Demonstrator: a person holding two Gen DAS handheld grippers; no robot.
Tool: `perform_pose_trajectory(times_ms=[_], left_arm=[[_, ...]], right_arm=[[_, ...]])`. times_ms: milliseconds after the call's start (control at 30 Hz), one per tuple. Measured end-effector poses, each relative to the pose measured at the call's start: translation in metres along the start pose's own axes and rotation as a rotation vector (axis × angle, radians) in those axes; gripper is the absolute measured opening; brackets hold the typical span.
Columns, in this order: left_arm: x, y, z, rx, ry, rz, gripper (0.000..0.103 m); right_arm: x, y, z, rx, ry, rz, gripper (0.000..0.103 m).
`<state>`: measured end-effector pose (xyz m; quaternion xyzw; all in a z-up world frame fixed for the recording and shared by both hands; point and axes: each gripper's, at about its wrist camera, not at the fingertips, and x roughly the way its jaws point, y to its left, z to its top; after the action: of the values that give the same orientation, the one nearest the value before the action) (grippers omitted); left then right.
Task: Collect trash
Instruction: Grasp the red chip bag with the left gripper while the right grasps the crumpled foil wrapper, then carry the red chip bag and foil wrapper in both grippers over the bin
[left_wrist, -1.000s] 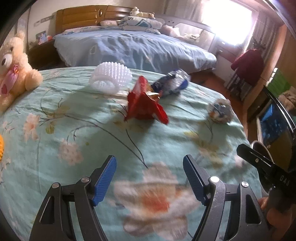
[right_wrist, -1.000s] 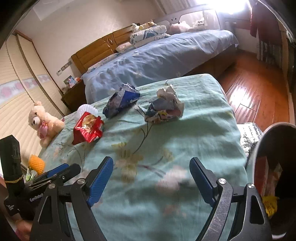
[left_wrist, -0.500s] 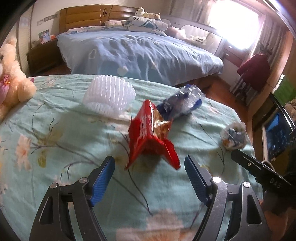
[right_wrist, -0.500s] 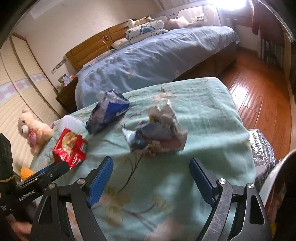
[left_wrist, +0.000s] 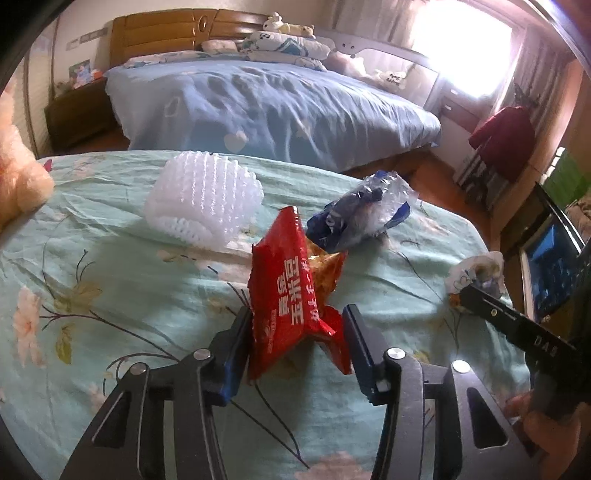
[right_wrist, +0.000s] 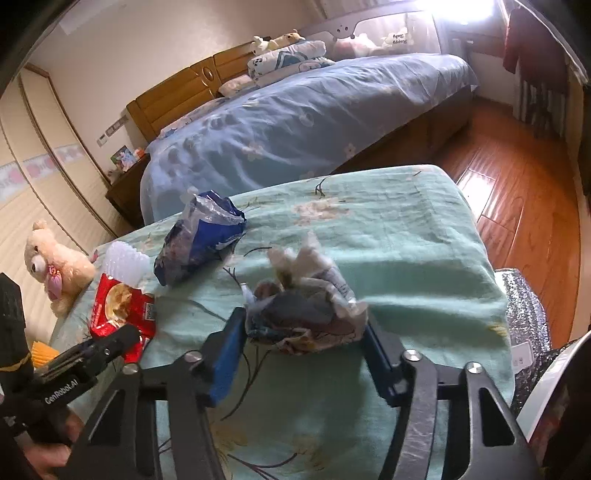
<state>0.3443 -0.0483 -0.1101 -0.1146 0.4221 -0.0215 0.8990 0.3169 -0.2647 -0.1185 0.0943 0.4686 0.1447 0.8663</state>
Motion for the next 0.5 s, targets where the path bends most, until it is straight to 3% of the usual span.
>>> perform_pose_trajectory(times_ms=[200, 500], left_arm=[[-0.006, -0.005, -0.007, 0.027, -0.002, -0.026, 0.026], [-0.033, -0.017, -0.028, 0.049, -0.005, -0.077, 0.024]], right_arm=[[-0.007, -0.002, -0.005, 0.006, -0.004, 0.018, 0.051], [-0.032, -0.001, -0.025, 0.04, -0.011, 0.068, 0.049]])
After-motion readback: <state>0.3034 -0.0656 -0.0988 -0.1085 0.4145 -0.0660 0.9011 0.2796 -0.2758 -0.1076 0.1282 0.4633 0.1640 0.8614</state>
